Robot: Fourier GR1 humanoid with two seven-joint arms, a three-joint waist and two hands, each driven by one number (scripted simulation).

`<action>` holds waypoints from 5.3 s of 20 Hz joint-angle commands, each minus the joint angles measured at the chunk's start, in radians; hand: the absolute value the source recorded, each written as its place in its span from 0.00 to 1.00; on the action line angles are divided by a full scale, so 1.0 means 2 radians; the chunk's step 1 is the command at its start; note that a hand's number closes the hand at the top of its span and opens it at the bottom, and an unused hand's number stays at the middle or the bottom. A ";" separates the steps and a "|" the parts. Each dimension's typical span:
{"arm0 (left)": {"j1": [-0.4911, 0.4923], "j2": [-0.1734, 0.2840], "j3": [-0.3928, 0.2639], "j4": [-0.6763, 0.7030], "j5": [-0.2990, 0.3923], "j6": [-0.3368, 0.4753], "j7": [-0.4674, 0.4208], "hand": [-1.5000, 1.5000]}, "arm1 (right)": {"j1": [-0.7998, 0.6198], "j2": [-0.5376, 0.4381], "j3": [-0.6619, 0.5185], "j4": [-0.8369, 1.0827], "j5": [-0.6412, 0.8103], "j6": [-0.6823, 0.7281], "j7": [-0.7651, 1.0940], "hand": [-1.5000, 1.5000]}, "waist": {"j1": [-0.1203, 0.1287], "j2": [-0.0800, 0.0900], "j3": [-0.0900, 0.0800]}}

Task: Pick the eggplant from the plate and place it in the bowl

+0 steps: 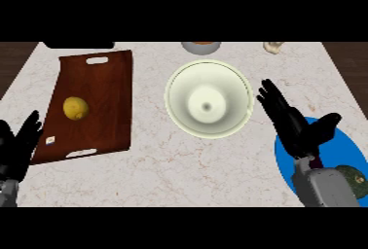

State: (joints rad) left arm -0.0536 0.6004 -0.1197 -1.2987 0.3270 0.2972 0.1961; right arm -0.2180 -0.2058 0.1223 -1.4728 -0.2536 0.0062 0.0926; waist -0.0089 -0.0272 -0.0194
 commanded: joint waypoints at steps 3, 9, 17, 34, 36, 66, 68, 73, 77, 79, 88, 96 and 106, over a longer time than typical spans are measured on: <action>-0.024 -0.059 -0.023 -0.060 -0.008 0.000 -0.059 0.50 | 0.059 -0.042 0.003 -0.025 0.028 -0.004 0.041 1.00 | -0.007 0.010 0.009; -0.050 -0.093 -0.040 -0.093 -0.004 -0.003 -0.087 0.50 | 0.111 -0.106 -0.056 -0.002 0.178 -0.170 0.022 0.00 | -0.049 0.003 0.008; -0.056 -0.126 -0.072 -0.104 -0.031 -0.003 -0.093 0.50 | 0.236 -0.006 -0.062 -0.174 0.186 -0.275 -0.100 0.00 | -0.008 0.011 0.009; -0.061 -0.162 -0.086 -0.118 -0.071 0.004 -0.068 0.50 | 0.153 -0.177 -0.119 -0.275 0.225 -0.108 0.398 0.00 | 0.009 0.014 0.009; -0.052 -0.165 -0.081 -0.112 -0.069 -0.006 -0.088 0.50 | 0.171 -0.167 -0.109 -0.271 0.213 -0.091 0.399 0.00 | 0.006 0.014 0.009; -0.052 -0.205 0.005 -0.104 -0.126 -0.078 -0.074 0.50 | 0.249 0.012 -0.147 -0.219 0.211 -0.027 0.232 0.00 | 0.002 0.014 0.010; -0.053 -0.228 -0.010 -0.124 -0.148 -0.065 -0.048 0.50 | 0.204 -0.004 -0.177 -0.196 0.191 -0.008 0.252 0.00 | 0.003 0.013 0.010; -0.033 -0.229 -0.006 -0.146 -0.152 -0.078 -0.038 0.50 | 0.246 0.042 -0.159 -0.186 0.215 -0.025 0.193 0.00 | 0.003 0.013 0.010; -0.052 -0.258 -0.006 -0.089 -0.178 -0.068 -0.085 0.50 | 0.221 0.039 -0.163 -0.164 0.234 -0.027 0.199 0.00 | 0.003 0.014 0.010; -0.055 -0.252 -0.001 -0.139 -0.168 -0.074 -0.025 0.50 | 0.202 0.049 -0.155 -0.146 0.246 -0.041 0.194 0.00 | 0.004 0.013 0.010; -0.068 -0.245 0.016 -0.111 -0.176 -0.087 -0.054 0.50 | 0.168 -0.001 -0.175 -0.045 0.293 -0.027 0.189 0.00 | 0.004 0.014 0.010; -0.062 -0.258 0.014 -0.123 -0.176 -0.087 -0.031 0.50 | 0.184 0.000 -0.130 -0.028 0.302 0.014 0.126 1.00 | 0.004 0.014 0.010; -0.047 -0.259 0.031 -0.093 -0.168 -0.107 -0.088 0.50 | 0.199 0.031 -0.103 -0.053 0.324 0.002 0.104 1.00 | 0.001 0.013 0.009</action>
State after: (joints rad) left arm -0.1343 0.0831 -0.0869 -1.5413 -0.0279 0.1031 0.0745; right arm 0.1344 -0.2002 -0.1201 -1.5279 0.4019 0.0089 0.2749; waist -0.0028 -0.0063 -0.0139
